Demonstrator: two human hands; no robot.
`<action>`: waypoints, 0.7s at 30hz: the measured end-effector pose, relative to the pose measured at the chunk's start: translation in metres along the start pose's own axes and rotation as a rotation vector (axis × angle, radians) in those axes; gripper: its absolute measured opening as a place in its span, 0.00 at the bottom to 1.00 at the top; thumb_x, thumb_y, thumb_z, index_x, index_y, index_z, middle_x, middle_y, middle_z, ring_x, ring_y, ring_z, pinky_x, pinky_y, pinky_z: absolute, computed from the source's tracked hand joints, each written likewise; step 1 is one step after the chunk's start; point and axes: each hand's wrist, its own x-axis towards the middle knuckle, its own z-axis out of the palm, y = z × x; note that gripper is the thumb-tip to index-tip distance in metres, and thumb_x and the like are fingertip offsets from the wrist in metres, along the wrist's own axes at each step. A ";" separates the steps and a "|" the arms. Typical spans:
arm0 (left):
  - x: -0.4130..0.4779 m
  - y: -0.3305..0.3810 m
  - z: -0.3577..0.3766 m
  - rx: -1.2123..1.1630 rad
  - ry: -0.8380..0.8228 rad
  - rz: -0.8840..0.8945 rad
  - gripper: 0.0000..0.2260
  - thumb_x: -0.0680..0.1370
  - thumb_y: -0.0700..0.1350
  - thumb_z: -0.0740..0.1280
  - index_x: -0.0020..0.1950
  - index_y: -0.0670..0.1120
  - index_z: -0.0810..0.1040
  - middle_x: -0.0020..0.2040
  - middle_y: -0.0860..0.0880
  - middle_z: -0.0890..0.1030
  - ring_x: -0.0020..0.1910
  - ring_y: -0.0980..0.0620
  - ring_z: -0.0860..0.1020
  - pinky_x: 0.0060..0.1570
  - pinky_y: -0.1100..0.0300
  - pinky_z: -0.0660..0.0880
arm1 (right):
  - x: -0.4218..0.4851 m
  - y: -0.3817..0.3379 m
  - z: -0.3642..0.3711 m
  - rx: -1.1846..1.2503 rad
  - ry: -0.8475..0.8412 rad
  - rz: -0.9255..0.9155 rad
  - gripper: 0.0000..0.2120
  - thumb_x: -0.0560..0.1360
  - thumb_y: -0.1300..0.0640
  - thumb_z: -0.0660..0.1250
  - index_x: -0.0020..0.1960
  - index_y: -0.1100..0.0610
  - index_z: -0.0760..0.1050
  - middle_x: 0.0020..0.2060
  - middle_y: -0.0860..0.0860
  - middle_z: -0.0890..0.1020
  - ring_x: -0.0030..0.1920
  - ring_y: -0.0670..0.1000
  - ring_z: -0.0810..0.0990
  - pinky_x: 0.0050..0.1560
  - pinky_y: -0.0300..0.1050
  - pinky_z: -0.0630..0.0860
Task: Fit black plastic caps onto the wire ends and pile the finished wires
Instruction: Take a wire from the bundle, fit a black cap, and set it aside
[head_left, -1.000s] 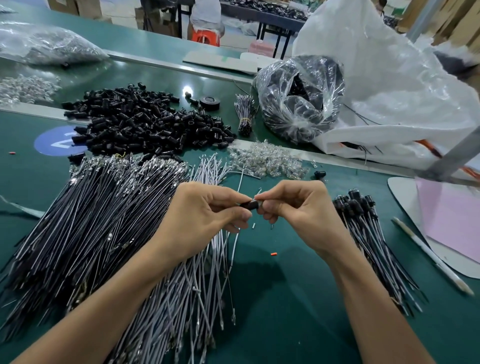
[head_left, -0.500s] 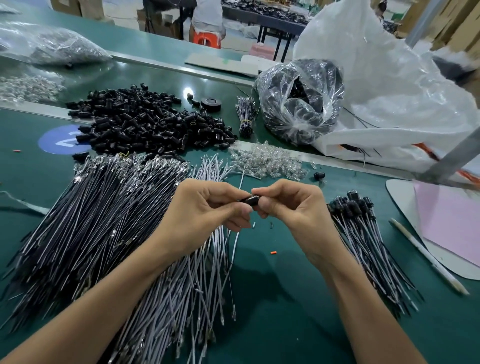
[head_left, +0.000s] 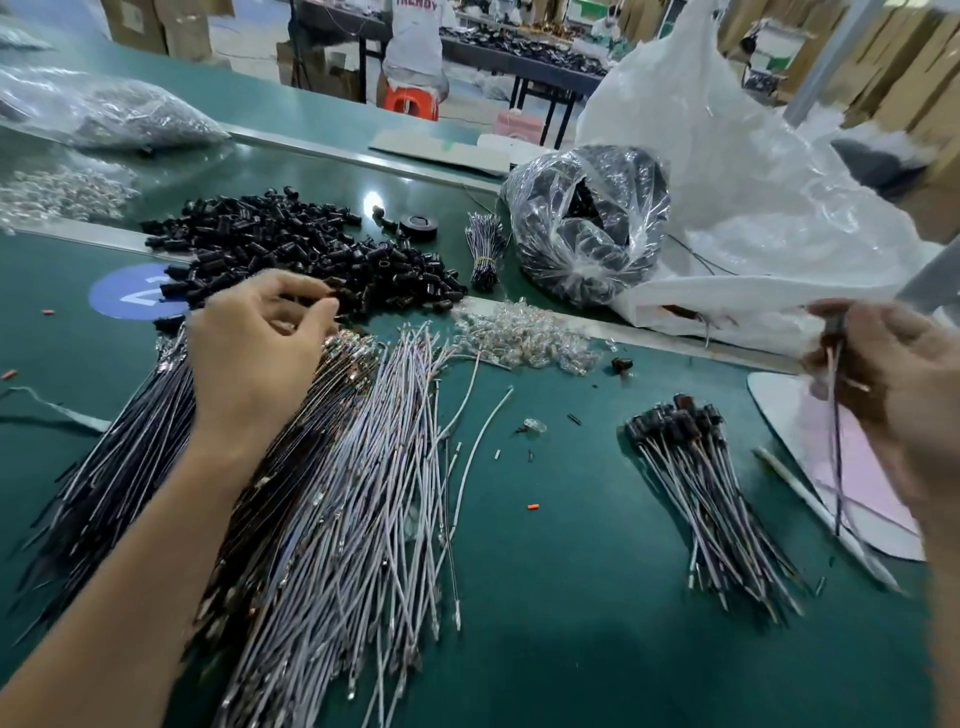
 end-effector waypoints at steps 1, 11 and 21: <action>0.004 -0.004 -0.004 0.170 -0.038 0.020 0.04 0.74 0.50 0.74 0.48 0.52 0.83 0.37 0.57 0.82 0.34 0.61 0.79 0.30 0.68 0.74 | 0.002 0.004 -0.006 -0.164 -0.018 0.022 0.13 0.72 0.45 0.66 0.50 0.52 0.81 0.33 0.44 0.82 0.33 0.41 0.79 0.32 0.31 0.75; 0.002 -0.004 -0.004 0.538 -0.295 -0.126 0.06 0.70 0.45 0.78 0.40 0.52 0.82 0.35 0.57 0.79 0.41 0.52 0.78 0.44 0.57 0.74 | -0.005 0.035 0.044 -1.000 -0.024 0.087 0.22 0.78 0.46 0.65 0.68 0.55 0.73 0.64 0.61 0.70 0.61 0.63 0.73 0.66 0.54 0.66; 0.005 -0.003 -0.009 0.174 -0.053 -0.087 0.07 0.68 0.45 0.79 0.37 0.53 0.82 0.34 0.58 0.81 0.34 0.62 0.77 0.37 0.63 0.71 | -0.040 0.028 0.154 -0.636 -0.265 -0.306 0.08 0.78 0.54 0.67 0.51 0.55 0.83 0.45 0.47 0.80 0.38 0.40 0.74 0.42 0.29 0.68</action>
